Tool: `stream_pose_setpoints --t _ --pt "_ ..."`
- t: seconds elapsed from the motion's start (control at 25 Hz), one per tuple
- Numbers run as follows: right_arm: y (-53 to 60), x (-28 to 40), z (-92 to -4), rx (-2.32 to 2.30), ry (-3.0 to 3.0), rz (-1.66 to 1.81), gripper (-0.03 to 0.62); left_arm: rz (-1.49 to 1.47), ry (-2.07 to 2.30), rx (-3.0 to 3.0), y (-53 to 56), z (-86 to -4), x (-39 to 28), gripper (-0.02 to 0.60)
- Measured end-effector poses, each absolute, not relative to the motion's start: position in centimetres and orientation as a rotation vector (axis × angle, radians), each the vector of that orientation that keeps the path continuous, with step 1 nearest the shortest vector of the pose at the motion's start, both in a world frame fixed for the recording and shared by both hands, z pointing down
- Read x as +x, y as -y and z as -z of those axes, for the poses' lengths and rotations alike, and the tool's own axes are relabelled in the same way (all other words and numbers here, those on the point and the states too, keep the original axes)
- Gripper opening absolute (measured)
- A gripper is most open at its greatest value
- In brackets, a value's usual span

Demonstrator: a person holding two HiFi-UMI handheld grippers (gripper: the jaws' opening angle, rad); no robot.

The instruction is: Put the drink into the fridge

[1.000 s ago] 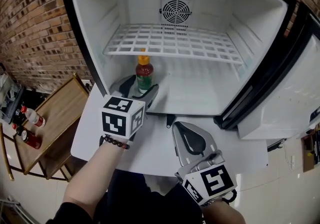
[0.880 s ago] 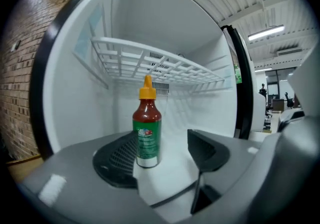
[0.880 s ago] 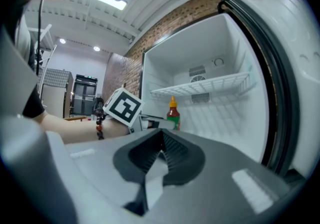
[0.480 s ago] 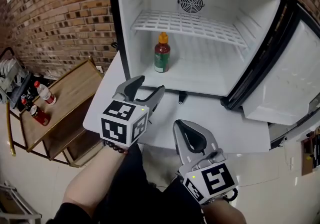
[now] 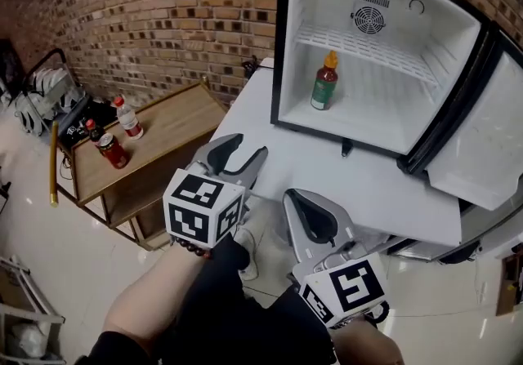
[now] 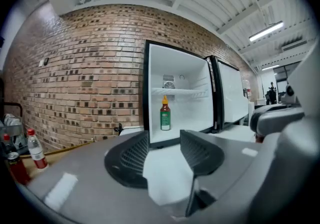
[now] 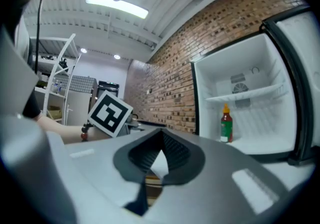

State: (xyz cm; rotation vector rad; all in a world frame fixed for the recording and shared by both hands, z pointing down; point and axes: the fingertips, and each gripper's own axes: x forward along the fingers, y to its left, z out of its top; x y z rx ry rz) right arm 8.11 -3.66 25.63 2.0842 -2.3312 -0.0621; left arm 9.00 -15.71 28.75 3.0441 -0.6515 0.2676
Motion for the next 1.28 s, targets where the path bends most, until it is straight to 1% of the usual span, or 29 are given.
stream_pose_setpoints --t 0.32,0.64,0.92,1.28 --pt "6.0 -2.9 -25.8 1.854 2.513 0.065 0.0 -0.281 0.983 2.909 18.9 -30.5 -5.3 0.204" --pt "9.9 -9.1 -27.9 1.675 2.587 -0.012 0.0 -0.296 1.311 2.757 24.1 -32.9 -16.0 0.204" --pt "14.7 -11.7 -29.9 1.558 2.615 -0.076 0.0 -0.312 1.456 2.625 29.3 -35.7 -21.0 0.207" --pt "19.4 -12.7 -31.5 1.492 2.62 -0.122 0.0 -0.35 1.578 2.5 35.0 -38.6 -24.5 0.274"
